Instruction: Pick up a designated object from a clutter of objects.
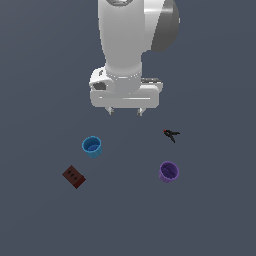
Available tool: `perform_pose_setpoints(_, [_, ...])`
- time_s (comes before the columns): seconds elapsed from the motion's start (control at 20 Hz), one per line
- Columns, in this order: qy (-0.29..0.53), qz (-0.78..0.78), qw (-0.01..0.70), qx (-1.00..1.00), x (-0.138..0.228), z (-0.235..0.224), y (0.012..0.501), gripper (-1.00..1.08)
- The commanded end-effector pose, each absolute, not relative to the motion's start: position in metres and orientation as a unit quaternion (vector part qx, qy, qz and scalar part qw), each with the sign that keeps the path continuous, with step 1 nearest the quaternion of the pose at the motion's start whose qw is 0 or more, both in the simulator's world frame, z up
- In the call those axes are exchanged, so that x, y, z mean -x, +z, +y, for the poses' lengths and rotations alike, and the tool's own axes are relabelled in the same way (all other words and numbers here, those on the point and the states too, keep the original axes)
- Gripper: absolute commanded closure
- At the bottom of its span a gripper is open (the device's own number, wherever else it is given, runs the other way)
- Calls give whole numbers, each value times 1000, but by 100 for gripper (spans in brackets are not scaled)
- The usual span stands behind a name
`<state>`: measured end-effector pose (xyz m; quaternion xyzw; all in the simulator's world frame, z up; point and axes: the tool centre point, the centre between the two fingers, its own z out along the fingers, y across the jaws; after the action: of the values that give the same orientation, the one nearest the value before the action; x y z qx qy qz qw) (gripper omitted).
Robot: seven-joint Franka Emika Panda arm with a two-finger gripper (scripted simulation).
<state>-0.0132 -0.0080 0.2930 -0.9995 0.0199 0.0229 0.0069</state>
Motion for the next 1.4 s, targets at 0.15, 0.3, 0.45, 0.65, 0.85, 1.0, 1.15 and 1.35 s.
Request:
perform_pose_setpoints(0.15, [19,19,8,1000,12,-6,295,-20])
perform_pose_setpoints(0.3, [12,17,11,1000,9,-2,300,-20])
perform_pose_setpoints(0.45, [11,17,11,1000,9,-1,301,-20])
perform_pose_setpoints(0.65, [19,14,9,1000,8,-3,297,-20])
perform_pose_setpoints(0.85, [36,9,3,999,5,-7,289,-20])
perform_pose_setpoints(1.0, [55,2,-4,998,2,-12,279,-20])
perform_pose_setpoints(1.15, [80,-6,-13,997,-2,-19,266,-20])
perform_pose_setpoints(1.35, [123,-20,-27,992,-7,-31,244,-20])
